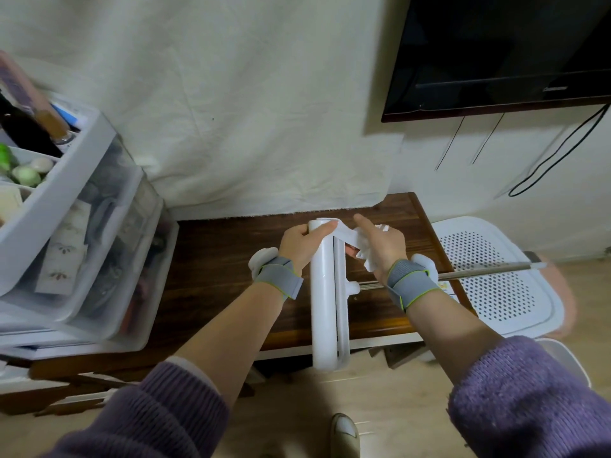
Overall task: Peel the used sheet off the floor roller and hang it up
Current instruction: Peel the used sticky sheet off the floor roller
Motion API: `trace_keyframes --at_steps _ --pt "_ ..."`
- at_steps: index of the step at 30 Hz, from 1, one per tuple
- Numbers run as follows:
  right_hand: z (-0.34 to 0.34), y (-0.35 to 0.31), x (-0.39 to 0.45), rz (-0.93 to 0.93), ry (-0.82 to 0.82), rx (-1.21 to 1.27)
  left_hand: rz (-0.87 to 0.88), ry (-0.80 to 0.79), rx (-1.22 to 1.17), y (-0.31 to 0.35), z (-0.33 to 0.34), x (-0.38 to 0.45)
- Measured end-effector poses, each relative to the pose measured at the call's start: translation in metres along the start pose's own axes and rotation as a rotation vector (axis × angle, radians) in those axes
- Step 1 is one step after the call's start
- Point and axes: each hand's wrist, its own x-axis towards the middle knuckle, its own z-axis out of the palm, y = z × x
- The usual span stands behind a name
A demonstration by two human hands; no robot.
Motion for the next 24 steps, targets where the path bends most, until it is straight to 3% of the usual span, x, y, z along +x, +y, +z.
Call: trace_keyframes --at_steps 5,11,14,17,20,24 --pt "-0.011 -0.004 0.011 -0.062 0.138 -0.156 -0.004 0.007 0.044 0.005 0.016 0.008" --pt "-0.026 -0.008 0.03 -0.035 0.115 -0.079 -0.058 -0.048 0.049 -0.006 0.039 0.037" --pt "-0.035 -0.008 0.043 -0.046 0.113 -0.063 -0.093 0.014 0.007 -0.01 0.046 0.053" --pt "-0.048 -0.008 0.056 -0.096 0.128 -0.147 -0.059 0.083 0.119 0.01 0.048 0.028" --pt "-0.061 0.002 0.062 -0.048 0.117 -0.209 -0.062 0.163 0.221 0.016 0.048 0.022" --pt "-0.074 0.031 0.066 0.157 0.084 -0.274 -0.108 0.202 0.272 0.017 0.05 0.034"
